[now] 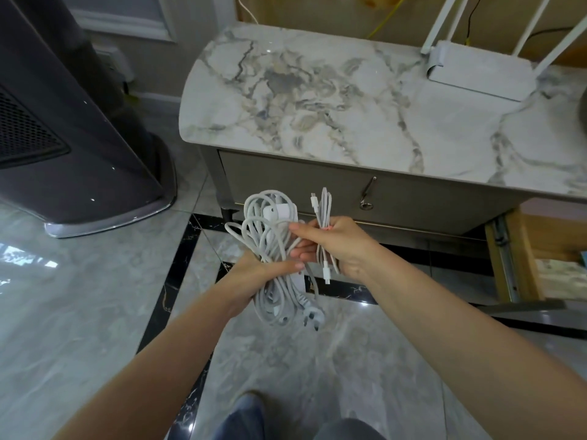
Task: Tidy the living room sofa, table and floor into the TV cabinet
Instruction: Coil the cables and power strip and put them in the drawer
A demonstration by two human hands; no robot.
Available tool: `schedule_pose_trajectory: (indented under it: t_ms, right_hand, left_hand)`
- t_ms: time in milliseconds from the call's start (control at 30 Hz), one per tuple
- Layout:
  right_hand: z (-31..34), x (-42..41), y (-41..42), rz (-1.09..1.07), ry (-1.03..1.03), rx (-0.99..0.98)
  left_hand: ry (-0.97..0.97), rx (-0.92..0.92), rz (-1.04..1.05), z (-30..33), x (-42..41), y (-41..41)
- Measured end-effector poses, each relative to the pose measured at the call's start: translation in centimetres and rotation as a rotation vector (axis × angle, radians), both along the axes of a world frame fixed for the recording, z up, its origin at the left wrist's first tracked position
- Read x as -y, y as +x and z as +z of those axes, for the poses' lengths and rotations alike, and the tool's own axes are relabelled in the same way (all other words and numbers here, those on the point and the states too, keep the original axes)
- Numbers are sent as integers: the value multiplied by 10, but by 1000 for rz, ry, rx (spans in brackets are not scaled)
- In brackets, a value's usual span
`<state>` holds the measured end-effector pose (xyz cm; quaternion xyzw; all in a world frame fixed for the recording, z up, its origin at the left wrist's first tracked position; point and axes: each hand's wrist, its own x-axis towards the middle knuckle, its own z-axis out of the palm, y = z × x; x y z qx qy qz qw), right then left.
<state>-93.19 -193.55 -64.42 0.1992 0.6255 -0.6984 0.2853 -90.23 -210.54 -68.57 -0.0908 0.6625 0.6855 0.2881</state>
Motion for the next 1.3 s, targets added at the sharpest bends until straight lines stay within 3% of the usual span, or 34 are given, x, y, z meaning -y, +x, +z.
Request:
schedule_pose_trajectory:
  t_ms: [133,300,367,433,467,533,667,900,967,1067,1133,1200,1300]
  right_hand:
    - [10,-5,4,74,-105,30]
    - [14,-21,-1,137,17,-73]
    - [2,-43,-11,65,280,-187]
    - [-24,-68,-23,75,790,-384]
    - [-36,-78,-29,161,1019,-452]
    - [-57,-87,-40,366,1258,-424]
    - [-77,-84,-57,452,1311,-369]
    - [-73,-74,-27,307,1243,-419]
    - [-63,-69,-6,388,1269,-378]
    - [-29,-67,20,673,1370,-175]
    - [-1,-71,30,713,1384,-137]
    - [28,-78,34,556,1356,-283]
    - [46,-95,29,329,1328,-692]
  left_hand:
    - [68,64,84,-9,-4,6]
    - [171,195,234,-19,-12,13]
    - [188,250,317,-21,-11,10]
    - [183,262,349,-21,-9,7]
    - [180,261,350,-20,-8,6]
    - [155,247,332,-17,-7,4]
    - [79,225,255,-14,1,-2]
    - [-30,60,276,14,-5,-8]
    - [-87,12,270,25,-8,-10]
    - [-132,-4,229,49,-13,-4]
    - [-127,-9,201,67,-14,0]
    - [-116,-38,180,84,-15,1]
    - [-124,-57,172,109,-21,-10]
